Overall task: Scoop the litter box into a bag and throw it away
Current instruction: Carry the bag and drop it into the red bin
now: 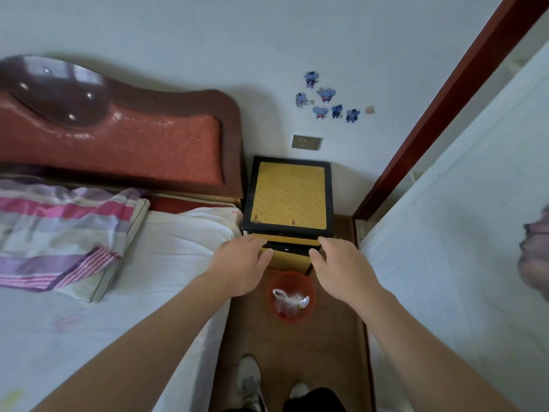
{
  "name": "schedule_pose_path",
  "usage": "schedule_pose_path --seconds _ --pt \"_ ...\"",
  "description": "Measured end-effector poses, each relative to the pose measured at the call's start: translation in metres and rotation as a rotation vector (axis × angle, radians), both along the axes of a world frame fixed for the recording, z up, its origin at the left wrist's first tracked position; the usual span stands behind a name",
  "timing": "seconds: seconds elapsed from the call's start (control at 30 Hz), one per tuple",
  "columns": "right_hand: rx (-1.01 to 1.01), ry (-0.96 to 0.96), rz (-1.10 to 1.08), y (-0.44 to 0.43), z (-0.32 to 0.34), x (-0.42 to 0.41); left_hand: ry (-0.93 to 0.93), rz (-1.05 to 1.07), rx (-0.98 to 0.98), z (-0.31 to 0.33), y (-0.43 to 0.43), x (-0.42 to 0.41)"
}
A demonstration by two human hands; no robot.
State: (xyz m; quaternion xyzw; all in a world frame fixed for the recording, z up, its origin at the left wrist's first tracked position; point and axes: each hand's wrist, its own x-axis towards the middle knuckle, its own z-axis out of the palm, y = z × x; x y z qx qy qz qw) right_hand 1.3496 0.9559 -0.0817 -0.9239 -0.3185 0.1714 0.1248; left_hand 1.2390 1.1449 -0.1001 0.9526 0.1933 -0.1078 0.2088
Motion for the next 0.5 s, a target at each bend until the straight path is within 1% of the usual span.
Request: schedule_pose_path --seconds 0.13,0.23,0.33,0.5 --pt "0.016 -0.11 0.077 -0.005 0.024 -0.005 -0.11 0.096 0.036 0.033 -0.015 -0.025" --pt "0.022 -0.159 0.144 -0.012 0.038 -0.015 -0.151 0.19 0.079 0.052 -0.031 -0.047" --pt "0.001 -0.169 0.231 -0.021 0.047 -0.025 -0.154 0.276 0.116 0.065 -0.054 -0.073" --pt "0.005 -0.169 0.33 -0.033 0.052 -0.047 -0.099 0.428 0.141 0.074 -0.086 -0.122"
